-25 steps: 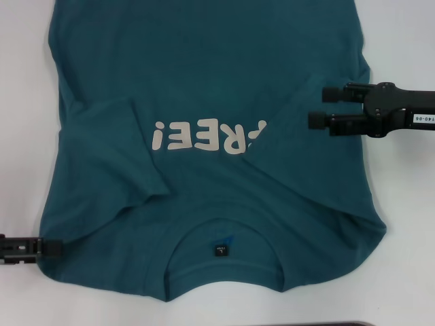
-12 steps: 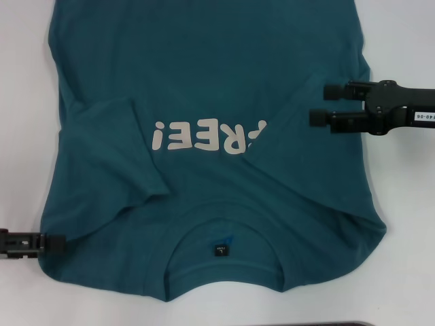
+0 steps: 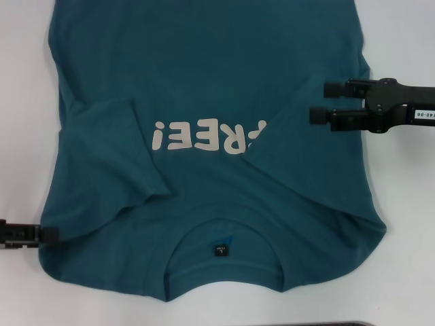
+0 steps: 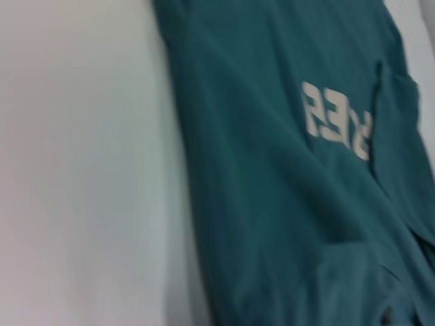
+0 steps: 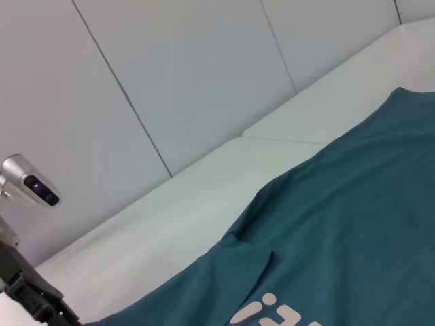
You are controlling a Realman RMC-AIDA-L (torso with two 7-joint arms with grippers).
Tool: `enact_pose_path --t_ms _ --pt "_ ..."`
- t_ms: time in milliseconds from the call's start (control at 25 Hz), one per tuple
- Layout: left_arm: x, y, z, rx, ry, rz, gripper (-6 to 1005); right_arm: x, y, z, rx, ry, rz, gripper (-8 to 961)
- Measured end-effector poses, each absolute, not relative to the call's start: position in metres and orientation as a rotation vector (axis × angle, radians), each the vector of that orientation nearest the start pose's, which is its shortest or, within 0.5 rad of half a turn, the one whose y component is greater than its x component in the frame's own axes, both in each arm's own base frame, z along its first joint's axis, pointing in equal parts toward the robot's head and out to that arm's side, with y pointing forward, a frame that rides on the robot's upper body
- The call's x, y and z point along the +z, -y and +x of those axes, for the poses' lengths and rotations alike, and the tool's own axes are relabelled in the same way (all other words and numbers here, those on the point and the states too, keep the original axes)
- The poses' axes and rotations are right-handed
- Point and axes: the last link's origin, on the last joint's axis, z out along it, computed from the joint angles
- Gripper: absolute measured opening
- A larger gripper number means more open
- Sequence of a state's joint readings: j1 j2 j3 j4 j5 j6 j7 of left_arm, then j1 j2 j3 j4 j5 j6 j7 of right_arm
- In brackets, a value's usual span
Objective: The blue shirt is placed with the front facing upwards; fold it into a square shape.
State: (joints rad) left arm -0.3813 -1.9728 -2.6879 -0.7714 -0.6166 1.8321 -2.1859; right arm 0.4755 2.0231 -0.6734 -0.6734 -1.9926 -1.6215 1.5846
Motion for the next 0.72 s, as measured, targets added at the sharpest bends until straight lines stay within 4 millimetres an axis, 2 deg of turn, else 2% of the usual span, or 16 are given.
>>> enact_pose_path --t_ms 40,480,720 --pt "0.061 -0.2414 -0.3604 -0.252 2.013 -2.303 605 0.0262 -0.3178 0.2834 0.728 -0.923 -2.671 906" --pt "0.0557 -0.244 -0.3621 -0.2 2.024 -2.292 370 0.0279 -0.3192 0.283 0.731 -0.919 -2.667 897" --pt "0.0543 -0.2422 -0.3641 -0.169 2.035 -2.285 127 0.0286 -0.3194 0.2834 0.732 -0.919 -2.663 893"
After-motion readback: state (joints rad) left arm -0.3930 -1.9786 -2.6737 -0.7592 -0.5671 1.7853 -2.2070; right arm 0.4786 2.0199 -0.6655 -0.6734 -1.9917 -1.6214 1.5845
